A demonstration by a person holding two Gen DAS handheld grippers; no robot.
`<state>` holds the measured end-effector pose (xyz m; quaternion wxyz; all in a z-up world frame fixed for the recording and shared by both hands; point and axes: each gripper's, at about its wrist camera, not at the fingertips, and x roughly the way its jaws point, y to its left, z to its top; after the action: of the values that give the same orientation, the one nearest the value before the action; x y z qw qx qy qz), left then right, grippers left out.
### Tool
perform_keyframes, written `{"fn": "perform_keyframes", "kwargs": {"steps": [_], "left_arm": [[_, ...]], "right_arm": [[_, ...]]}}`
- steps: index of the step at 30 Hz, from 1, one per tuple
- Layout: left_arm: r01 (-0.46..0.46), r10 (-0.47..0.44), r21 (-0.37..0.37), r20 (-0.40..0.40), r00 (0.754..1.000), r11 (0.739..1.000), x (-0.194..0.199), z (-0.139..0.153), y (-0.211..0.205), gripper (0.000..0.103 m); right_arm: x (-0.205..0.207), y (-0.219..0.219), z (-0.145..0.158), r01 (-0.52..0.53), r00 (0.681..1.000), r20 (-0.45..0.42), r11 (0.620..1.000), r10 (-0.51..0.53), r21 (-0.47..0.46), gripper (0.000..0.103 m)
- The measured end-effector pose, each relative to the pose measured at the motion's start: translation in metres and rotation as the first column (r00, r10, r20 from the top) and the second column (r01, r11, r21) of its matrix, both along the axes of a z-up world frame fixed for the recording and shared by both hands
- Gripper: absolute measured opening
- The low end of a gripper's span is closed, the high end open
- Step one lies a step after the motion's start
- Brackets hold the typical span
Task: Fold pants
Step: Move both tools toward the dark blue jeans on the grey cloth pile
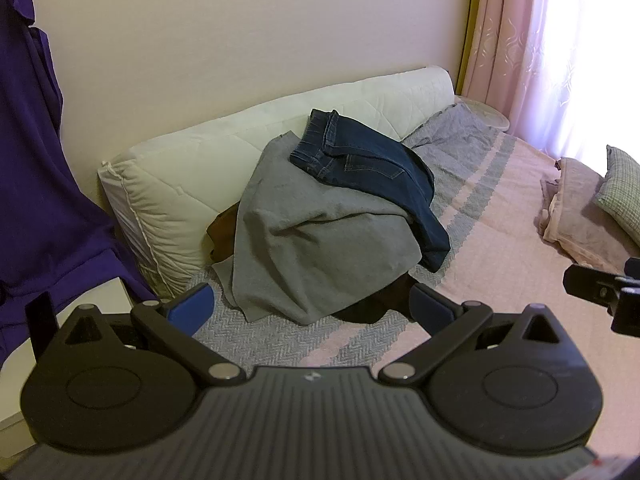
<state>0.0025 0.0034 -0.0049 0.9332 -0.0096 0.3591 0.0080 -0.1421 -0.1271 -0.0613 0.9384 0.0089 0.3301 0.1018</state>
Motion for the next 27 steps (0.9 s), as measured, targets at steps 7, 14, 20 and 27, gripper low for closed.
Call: {"fn": "perform_keyframes", "kwargs": {"steps": [7,14,20,27], "left_arm": [[-0.006,0.006,0.0,-0.001,1.0,1.0,0.0,0.002,0.0,0.102],[-0.009,0.009,0.001,-0.004,1.0,1.0,-0.001,0.001,-0.002,0.102],[-0.009,0.009,0.007,0.015,1.0,1.0,-0.005,-0.001,-0.008,0.102],[-0.013,0.013,-0.001,0.007,1.0,1.0,0.001,-0.005,-0.019,0.102]], "right_arm": [[0.0,-0.002,-0.002,0.001,1.0,-0.001,1.0,-0.001,0.002,0.101],[-0.003,-0.008,-0.005,0.003,1.0,-0.004,1.0,-0.002,0.008,0.101],[-0.001,-0.01,-0.007,0.004,1.0,-0.008,1.0,-0.003,0.011,0.101],[0.001,-0.031,-0.012,-0.006,1.0,-0.009,1.0,0.006,0.001,0.101]]}}
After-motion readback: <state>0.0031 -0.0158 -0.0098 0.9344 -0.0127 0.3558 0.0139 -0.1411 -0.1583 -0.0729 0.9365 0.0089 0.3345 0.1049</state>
